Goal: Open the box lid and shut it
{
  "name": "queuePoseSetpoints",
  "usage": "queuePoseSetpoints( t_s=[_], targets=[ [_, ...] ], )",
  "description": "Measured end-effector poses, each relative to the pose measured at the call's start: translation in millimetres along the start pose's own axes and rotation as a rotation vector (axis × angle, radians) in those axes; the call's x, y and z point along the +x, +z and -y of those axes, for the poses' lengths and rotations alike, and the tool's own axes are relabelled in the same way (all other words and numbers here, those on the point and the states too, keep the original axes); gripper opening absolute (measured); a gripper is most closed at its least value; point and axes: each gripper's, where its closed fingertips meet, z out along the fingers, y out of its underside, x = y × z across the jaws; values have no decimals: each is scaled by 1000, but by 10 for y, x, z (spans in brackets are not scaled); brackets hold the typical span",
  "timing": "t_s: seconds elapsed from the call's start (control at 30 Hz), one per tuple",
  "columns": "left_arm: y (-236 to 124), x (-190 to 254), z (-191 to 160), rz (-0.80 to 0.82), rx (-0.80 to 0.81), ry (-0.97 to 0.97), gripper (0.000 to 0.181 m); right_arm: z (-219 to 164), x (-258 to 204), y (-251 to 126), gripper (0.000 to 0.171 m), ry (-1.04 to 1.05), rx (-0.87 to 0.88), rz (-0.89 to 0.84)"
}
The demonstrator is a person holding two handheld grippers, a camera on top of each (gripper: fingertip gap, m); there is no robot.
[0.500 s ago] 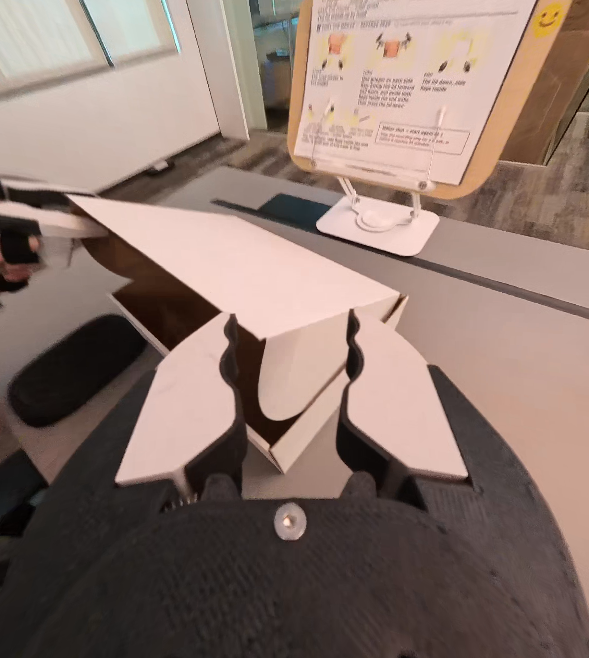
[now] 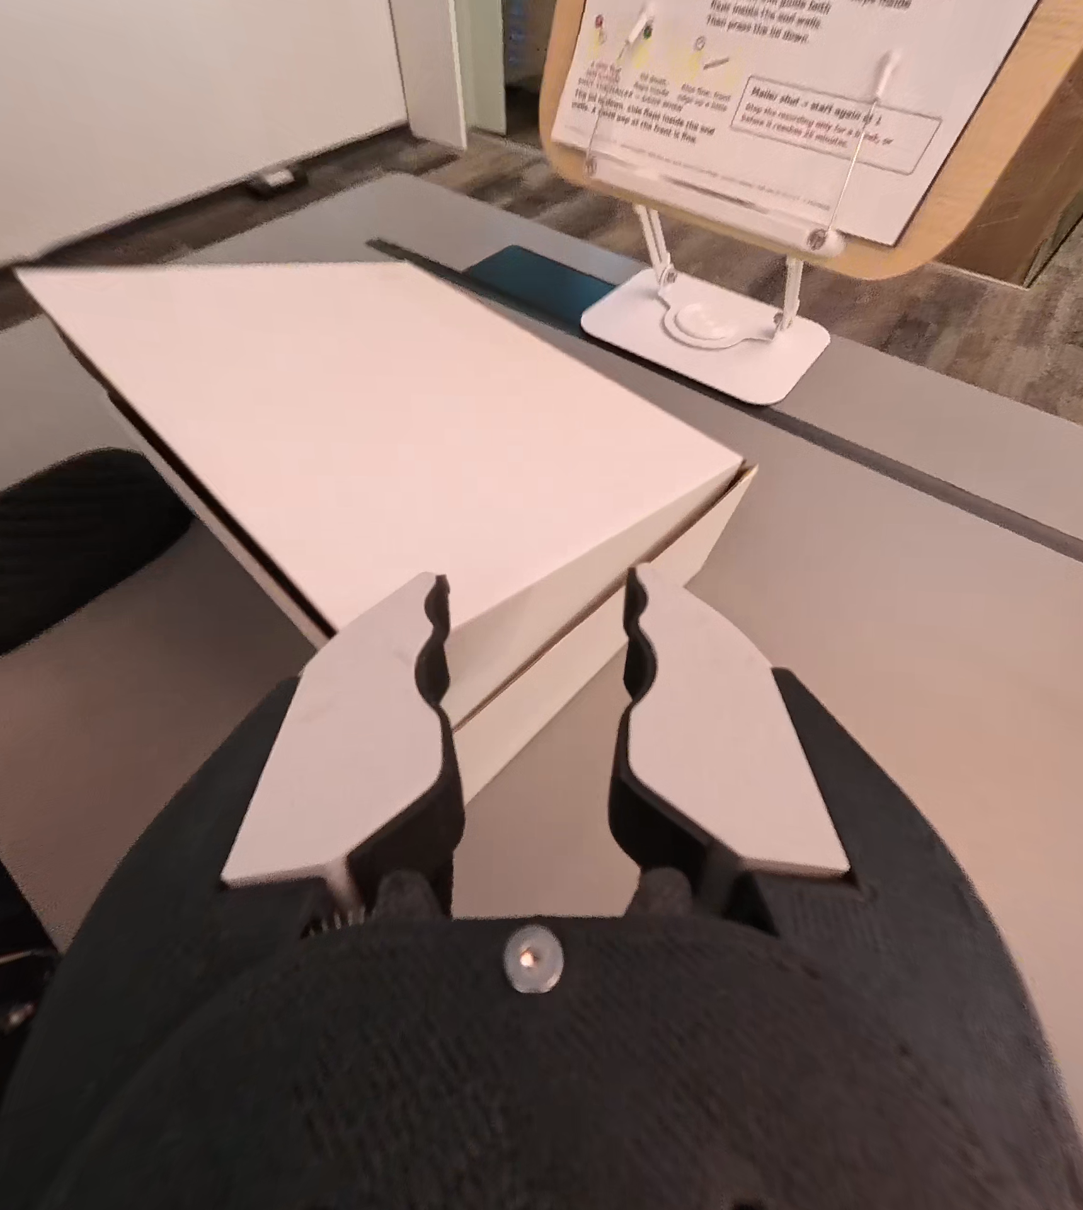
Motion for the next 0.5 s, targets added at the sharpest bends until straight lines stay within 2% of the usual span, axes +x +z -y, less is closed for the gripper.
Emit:
queuePoseSetpoints(
  t_s=[0.13,0.17,0.23,0.33,0.43,0.5],
  targets=[
    [-90,-509,394,36,117,-9,55,122,490,163,48,72,107,-14],
    [-44,-739,465,87,131,0,54,103,659,251,45,27,110,-35],
    [116,-1217,523,199,126,68,42,-60,1003,477,34,-162,35,-106],
    [596,-1701,305,246,-36,168,22,-363,1322,825,17,-404,-157,-181],
    [1156,-1811,4,196,-230,277,2,-472,1335,1115,1,-525,-267,-159],
    [1460,-1788,-142,173,-322,373,0,-484,1362,1241,1,-598,-323,-167]
  ],
)
